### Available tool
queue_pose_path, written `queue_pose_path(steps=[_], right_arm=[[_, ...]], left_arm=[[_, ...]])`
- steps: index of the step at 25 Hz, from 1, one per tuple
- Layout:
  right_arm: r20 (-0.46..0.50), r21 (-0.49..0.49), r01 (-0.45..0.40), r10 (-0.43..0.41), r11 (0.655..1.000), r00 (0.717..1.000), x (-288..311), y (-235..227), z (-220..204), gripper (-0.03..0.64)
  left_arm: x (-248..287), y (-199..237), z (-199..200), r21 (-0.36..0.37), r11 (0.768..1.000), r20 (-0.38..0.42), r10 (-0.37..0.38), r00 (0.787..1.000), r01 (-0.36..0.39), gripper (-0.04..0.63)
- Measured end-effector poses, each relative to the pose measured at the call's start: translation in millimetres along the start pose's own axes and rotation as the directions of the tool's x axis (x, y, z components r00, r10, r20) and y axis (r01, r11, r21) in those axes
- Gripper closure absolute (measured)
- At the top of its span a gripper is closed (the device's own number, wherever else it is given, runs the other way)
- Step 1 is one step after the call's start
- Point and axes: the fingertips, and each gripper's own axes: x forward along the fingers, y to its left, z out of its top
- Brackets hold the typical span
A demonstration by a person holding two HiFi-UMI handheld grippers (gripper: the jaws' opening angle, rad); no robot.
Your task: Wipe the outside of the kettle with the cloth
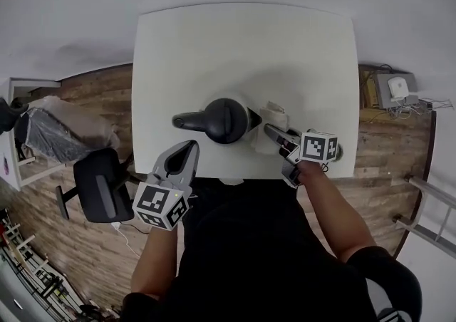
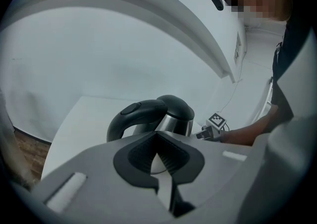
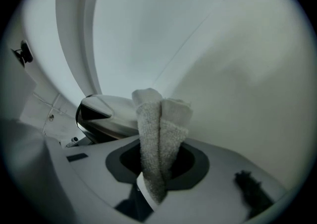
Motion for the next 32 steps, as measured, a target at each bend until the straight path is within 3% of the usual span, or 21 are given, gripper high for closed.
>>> queue_pose_path(steps=[5, 8, 12, 14, 22, 32], right_arm=[[-0.051, -0.017, -0.045, 0.044, 0.999, 0.998, -5.5, 3.1, 6.9, 0.522], [-0.101, -0.099, -0.175, 0.165, 0.98, 0.981, -31.4, 44.8, 34.7, 0.522], [-0.24, -0.216, -0.45, 0.4, 0.866, 0.885, -50.8, 126.8, 67.9, 0.522], [-0.272, -0.238, -0.485, 0.422, 0.841, 0.865, -41.9, 138.5, 73.8, 0.522], [-0.251, -0.122, -0.342, 0.304, 0.932, 0.919, -1.0, 60.4, 45.8, 0.522], [-0.276, -0.113, -0.139, 0.103, 0.984, 0.956, 21.6, -5.9, 31.8, 0.522]], left_arm=[[-2.9, -1.7, -5.0, -0.001, 0.999, -0.012, 0.04, 0.999, -0.04, 0.589], [-1.0, 1.2, -11.1, -0.008, 1.0, -0.039, 0.029, 0.999, -0.029, 0.589], [4.3, 6.3, -10.1, 0.006, 1.0, -0.04, 0.001, 0.999, -0.001, 0.589], [4.2, 9.0, -4.7, 0.01, 1.0, -0.027, 0.0, 1.0, 0.0, 0.589], [-4.0, 13.3, 8.6, 0.017, 1.0, 0.007, 0.024, 1.0, -0.024, 0.589], [-2.9, 7.4, 0.4, 0.011, 1.0, -0.008, 0.013, 1.0, -0.013, 0.589]])
